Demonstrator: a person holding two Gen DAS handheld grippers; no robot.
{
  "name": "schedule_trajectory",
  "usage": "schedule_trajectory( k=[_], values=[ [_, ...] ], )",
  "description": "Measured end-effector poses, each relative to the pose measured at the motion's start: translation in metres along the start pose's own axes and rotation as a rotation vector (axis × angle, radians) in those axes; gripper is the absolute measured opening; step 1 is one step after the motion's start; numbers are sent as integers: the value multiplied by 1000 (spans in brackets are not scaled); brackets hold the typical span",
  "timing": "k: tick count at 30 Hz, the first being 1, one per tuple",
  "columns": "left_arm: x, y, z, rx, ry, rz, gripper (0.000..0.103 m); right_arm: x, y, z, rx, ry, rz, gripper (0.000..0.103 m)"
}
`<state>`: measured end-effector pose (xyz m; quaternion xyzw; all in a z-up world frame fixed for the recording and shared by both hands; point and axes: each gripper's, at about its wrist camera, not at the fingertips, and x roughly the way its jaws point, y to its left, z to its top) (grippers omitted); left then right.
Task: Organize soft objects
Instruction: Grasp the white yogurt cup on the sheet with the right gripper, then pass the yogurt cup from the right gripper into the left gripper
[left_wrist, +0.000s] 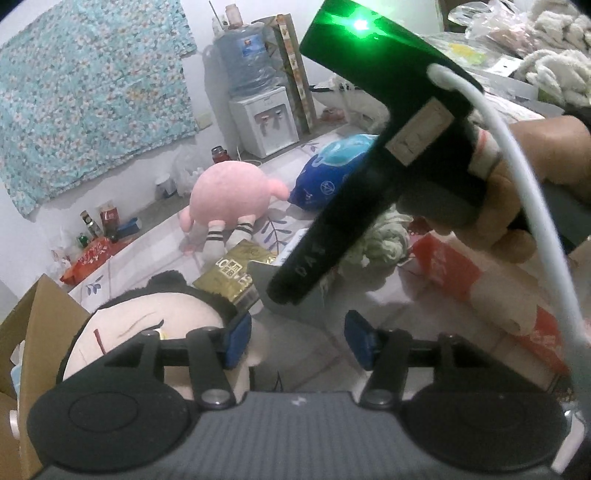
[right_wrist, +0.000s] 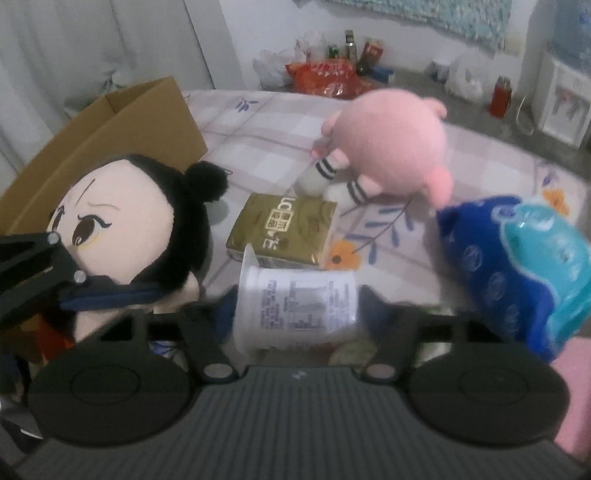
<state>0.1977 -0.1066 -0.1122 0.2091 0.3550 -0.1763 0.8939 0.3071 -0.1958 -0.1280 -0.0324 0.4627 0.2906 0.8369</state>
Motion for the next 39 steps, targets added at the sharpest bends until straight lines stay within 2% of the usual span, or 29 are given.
schedule_trajectory(
  k=[5, 7, 12, 14, 19, 23, 27, 29, 32, 36, 39],
  values=[
    [-2, -4, -5, 21, -2, 1, 65, -5, -6, -6, 66, -22, 42, 60],
    [-6, -5, -6, 25, -2, 0, 69, -11, -12, -9, 125, -26, 93, 60],
    [-24, -7, -7, 31, -4, -9, 87, -47, -19, -19, 278, -81, 234, 60],
    [-37, -7, -8, 25, -9, -24, 89, -63, -20, -27, 344, -100, 301, 60],
    [-77, -7, -13, -13, -32, -109, 94, -98, -14, -65, 537, -132, 472, 60],
    [-103, -7, -23, -58, -45, -149, 94, -97, -8, -117, 768, -134, 613, 60],
    [-114, -11, -40, -126, -18, -167, 94, -76, 12, -161, 883, -75, 618, 61],
    [-113, -16, -51, -150, 14, -172, 94, -66, 22, -171, 890, -48, 612, 60],
    [-108, -24, -67, -152, 40, -151, 92, -60, 38, -166, 816, -20, 574, 61],
    [-97, -30, -79, -147, 87, -104, 89, -50, 43, -162, 825, 52, 539, 61],
    [-100, -26, -85, -178, 95, -122, 90, -50, 45, -158, 845, 75, 546, 61]
  ],
)
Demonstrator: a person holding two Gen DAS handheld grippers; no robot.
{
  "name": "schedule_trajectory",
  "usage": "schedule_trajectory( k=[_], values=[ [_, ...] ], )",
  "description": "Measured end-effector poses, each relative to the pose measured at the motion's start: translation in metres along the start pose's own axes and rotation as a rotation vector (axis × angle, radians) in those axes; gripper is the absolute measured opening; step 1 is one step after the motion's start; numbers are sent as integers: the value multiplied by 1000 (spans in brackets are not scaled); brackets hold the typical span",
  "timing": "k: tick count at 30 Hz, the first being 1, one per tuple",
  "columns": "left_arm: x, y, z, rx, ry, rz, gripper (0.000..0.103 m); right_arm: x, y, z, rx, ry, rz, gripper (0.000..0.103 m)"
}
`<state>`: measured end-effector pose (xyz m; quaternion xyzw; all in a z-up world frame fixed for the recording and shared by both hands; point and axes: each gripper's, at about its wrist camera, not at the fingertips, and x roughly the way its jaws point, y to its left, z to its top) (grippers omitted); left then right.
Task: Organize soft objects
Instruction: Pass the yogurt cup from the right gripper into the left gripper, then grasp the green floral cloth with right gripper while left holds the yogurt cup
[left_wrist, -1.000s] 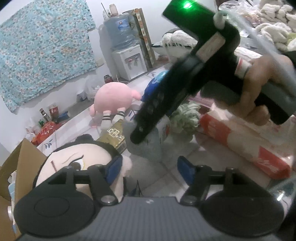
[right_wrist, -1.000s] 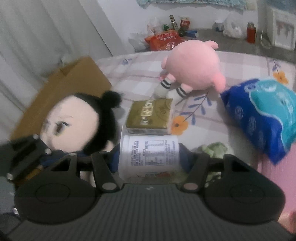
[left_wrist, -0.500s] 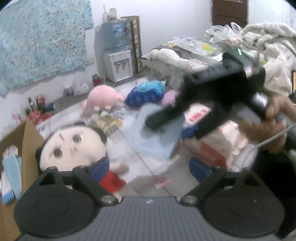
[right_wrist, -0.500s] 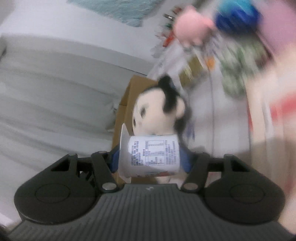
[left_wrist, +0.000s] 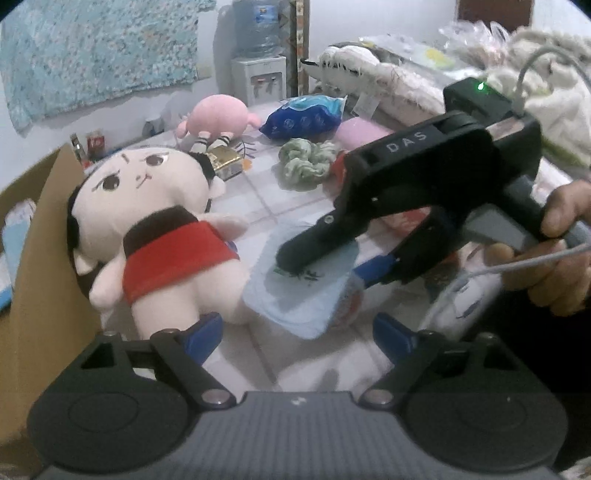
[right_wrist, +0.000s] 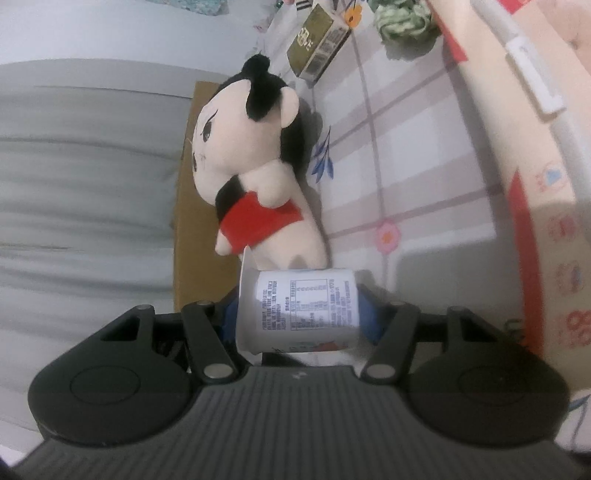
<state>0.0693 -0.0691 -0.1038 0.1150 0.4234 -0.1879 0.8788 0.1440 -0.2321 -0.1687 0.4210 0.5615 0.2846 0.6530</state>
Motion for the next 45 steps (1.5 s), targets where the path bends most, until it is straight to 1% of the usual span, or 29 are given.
schedule_trajectory(
  k=[2, 4, 5, 8, 11, 13, 15, 17, 21, 23, 26, 28, 33, 36, 38, 39, 42, 45],
  values=[
    [-3, 6, -3, -38, -2, -30, 89, 5, 2, 1, -20, 2, -55, 63],
    [0, 8, -7, -63, 8, -38, 89, 9, 2, 0, -23, 5, -80, 62],
    [1, 9, -8, -72, 8, -37, 89, 11, 5, 0, -35, 4, -110, 63],
    [7, 12, -9, -91, 0, -49, 89, -1, 8, -1, -82, -29, -165, 66],
    [13, 13, -9, -99, -2, -78, 89, -13, 14, -5, -107, -52, -213, 66],
    [16, 12, -9, -97, -6, -99, 89, -21, 19, -9, -126, -71, -226, 66],
    [19, 8, -9, -81, -18, -103, 89, -34, 24, -13, -135, -110, -213, 67],
    [22, 1, -9, -46, -36, -89, 89, -48, 30, -17, -162, -156, -206, 67],
    [31, -13, -9, 19, -75, -61, 89, -82, 39, -25, -210, -252, -222, 69],
    [37, -15, -8, 21, -81, -66, 89, -93, 40, -28, -210, -280, -232, 69],
    [45, -15, -5, -1, -98, -90, 89, -104, 38, -35, -210, -303, -252, 69],
    [49, -15, -3, -15, -120, -104, 87, -108, 37, -39, -214, -314, -265, 69],
    [61, -20, -1, 3, -169, -98, 68, -111, 40, -44, -241, -353, -290, 69],
    [67, -25, -4, 24, -190, -107, 59, -116, 42, -44, -260, -368, -302, 69],
    [68, -25, -7, 9, -210, -115, 54, -116, 44, -43, -273, -372, -319, 69],
    [68, -25, -8, 0, -216, -113, 52, -117, 44, -42, -279, -374, -328, 69],
    [64, -23, -9, -14, -237, -105, 52, -116, 47, -35, -306, -374, -350, 69],
    [57, -22, -7, 0, -259, -105, 52, -113, 61, -22, -392, -374, -389, 69]
  ],
)
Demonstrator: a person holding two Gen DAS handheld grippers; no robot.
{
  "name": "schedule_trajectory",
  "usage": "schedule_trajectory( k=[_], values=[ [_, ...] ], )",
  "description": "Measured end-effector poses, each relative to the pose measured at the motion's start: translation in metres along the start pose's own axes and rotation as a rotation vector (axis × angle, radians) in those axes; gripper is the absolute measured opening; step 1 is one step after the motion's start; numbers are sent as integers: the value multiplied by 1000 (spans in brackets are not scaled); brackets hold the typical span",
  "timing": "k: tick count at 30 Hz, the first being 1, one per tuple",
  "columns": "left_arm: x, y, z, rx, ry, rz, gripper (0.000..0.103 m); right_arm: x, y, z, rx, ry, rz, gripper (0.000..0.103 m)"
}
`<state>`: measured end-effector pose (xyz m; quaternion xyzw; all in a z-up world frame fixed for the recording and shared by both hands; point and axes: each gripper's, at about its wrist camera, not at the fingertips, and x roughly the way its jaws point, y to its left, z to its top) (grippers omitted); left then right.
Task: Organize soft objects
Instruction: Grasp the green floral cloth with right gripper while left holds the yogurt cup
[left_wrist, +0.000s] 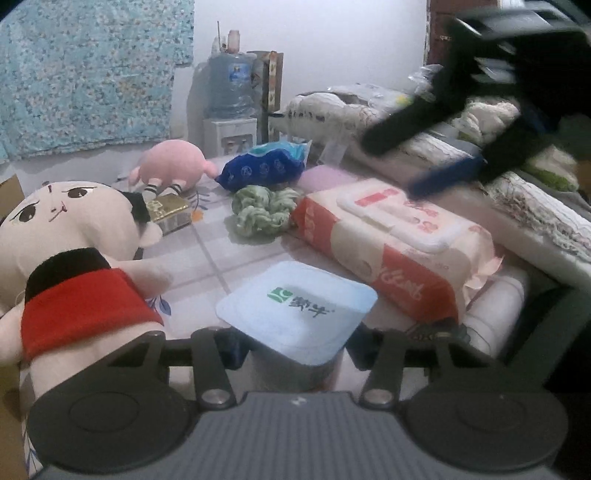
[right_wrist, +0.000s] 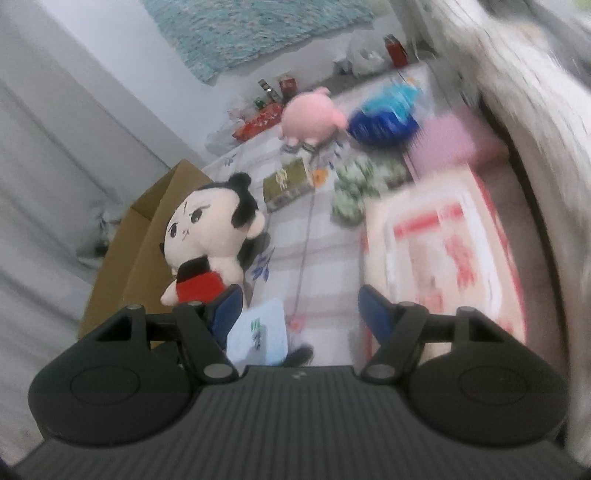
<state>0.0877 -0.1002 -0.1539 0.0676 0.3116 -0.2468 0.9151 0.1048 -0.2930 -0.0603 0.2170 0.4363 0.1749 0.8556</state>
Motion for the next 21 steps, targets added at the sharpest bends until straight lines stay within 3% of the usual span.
schedule_trajectory(
  k=[6, 12, 18, 19, 21],
  values=[
    [0, 6, 2, -7, 15, -9, 52, 34, 35, 46, -288, -9, -92, 71],
    [-4, 13, -1, -25, 18, -9, 52, 116, 45, 85, -548, 108, -223, 82],
    [-6, 16, -3, -35, 10, -21, 52, 183, 21, 101, -565, 267, -260, 81],
    [-6, 17, -3, -39, 8, -23, 52, 189, 16, 101, -555, 282, -266, 79],
    [-6, 18, -4, -43, 6, -30, 52, 195, 9, 102, -535, 289, -285, 65]
  ],
)
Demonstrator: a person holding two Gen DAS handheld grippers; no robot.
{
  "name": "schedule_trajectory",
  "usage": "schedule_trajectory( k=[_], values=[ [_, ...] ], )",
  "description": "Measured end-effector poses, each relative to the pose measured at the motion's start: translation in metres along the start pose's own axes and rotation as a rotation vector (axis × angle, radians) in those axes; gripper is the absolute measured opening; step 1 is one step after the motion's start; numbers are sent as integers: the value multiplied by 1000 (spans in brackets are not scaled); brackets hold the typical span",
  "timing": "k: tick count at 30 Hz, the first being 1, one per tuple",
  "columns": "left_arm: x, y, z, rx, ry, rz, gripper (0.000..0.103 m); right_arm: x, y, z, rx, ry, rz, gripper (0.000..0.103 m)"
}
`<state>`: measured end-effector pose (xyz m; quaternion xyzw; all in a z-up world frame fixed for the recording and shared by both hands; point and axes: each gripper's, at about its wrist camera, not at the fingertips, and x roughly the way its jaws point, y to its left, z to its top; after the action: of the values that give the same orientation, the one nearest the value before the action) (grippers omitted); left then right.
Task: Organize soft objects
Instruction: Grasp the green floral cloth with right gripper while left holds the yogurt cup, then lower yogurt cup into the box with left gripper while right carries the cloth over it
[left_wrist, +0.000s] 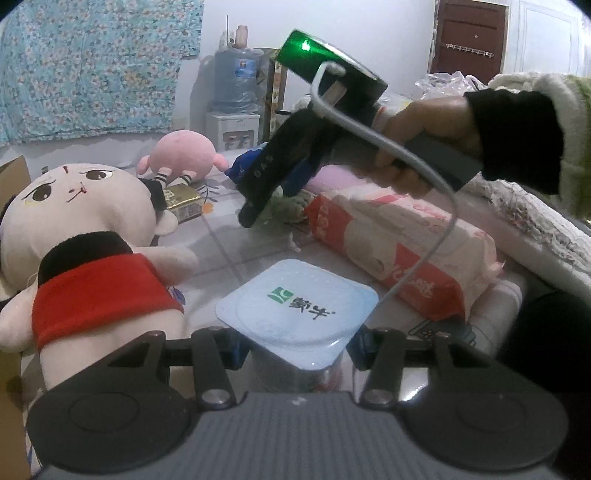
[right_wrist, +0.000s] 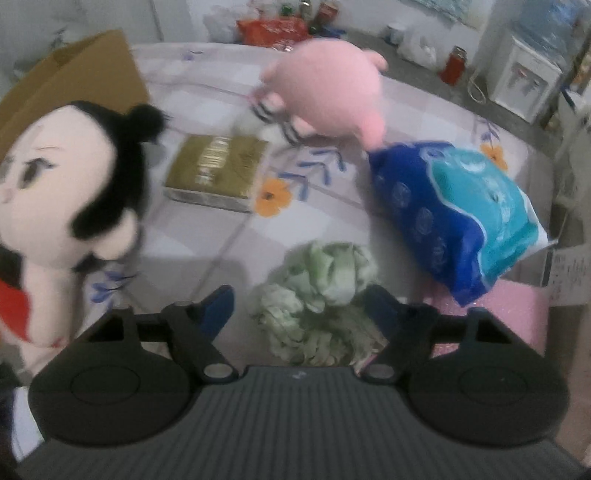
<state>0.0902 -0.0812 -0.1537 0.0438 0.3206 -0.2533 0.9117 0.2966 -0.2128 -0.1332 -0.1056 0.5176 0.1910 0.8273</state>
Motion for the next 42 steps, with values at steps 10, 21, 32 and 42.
schedule_trajectory(
  k=[10, 21, 32, 42],
  values=[
    [0, 3, -1, -1, -9, -2, 52, -18, -11, -17, 82, -58, -10, 10],
    [-33, -6, 3, -7, -48, -11, 52, -153, 16, -78, 199, -283, 27, 10],
    [-121, -4, 17, -58, -127, -32, 52, -253, 97, -154, 282, -430, 176, 10],
    [-220, 32, 42, -129, -195, 70, 52, -283, 168, -108, 163, -500, 441, 10]
  ],
)
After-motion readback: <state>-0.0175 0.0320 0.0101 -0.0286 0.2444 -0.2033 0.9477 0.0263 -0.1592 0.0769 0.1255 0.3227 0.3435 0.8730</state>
